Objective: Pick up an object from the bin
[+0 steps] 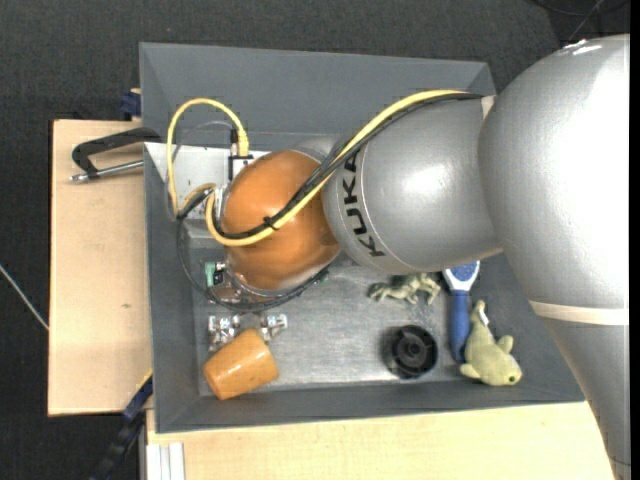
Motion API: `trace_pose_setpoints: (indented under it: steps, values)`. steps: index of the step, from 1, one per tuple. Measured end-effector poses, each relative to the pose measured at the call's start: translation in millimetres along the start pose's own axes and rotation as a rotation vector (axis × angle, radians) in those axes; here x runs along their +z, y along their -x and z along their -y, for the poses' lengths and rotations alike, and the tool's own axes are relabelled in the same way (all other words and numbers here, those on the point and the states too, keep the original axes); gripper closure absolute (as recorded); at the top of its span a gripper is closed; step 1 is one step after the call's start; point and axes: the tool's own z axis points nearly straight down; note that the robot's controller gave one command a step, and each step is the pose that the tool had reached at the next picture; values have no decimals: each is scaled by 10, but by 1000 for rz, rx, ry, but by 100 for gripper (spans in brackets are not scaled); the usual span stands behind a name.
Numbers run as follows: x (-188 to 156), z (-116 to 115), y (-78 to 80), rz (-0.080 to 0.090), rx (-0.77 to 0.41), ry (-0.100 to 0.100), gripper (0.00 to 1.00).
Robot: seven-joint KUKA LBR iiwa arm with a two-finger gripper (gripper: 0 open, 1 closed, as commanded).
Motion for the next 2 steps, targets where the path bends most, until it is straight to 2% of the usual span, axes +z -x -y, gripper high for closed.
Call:
trace_pose_setpoints:
  steps: [1,2]
  values:
    - [-1193,113,-121,1,-89,-3,100]
    - [-1899,389,-174,1,-352,-1,100]
